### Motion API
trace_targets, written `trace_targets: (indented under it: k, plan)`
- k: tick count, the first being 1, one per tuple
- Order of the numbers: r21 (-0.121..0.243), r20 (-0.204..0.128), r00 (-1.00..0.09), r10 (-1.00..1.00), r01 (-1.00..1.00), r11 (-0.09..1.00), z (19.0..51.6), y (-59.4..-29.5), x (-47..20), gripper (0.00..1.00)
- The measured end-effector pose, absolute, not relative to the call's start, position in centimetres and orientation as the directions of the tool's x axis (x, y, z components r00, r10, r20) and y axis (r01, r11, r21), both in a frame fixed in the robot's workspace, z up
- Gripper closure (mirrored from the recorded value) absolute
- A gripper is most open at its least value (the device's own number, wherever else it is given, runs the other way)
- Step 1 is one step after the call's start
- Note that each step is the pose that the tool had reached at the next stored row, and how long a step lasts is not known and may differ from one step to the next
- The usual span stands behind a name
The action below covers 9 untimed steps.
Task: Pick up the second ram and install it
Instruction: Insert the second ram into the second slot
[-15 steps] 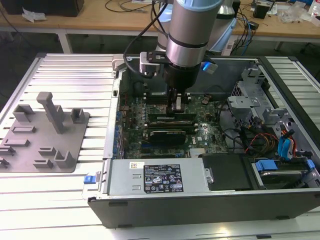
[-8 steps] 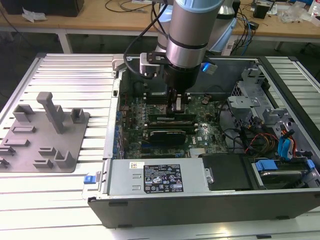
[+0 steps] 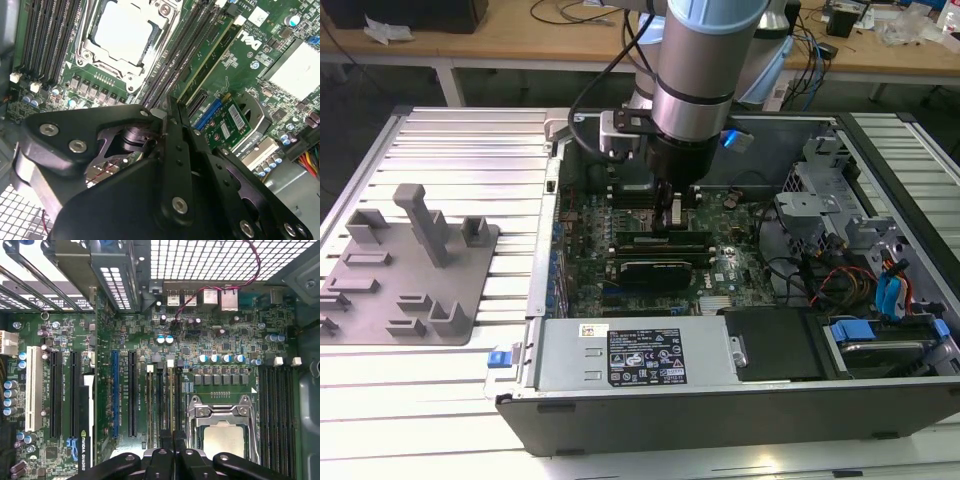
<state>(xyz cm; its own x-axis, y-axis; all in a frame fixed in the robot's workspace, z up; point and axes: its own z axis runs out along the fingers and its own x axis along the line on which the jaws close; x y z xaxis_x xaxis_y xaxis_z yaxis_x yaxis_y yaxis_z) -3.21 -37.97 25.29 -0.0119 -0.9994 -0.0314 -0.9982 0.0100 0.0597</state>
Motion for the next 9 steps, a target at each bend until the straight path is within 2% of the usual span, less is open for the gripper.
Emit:
trace_targets:
  k: [9]
  plan:
    - [0.060,-0.043,-0.012,-0.999,-0.998,0.009,24.59,-37.96,-3.04,0.91]
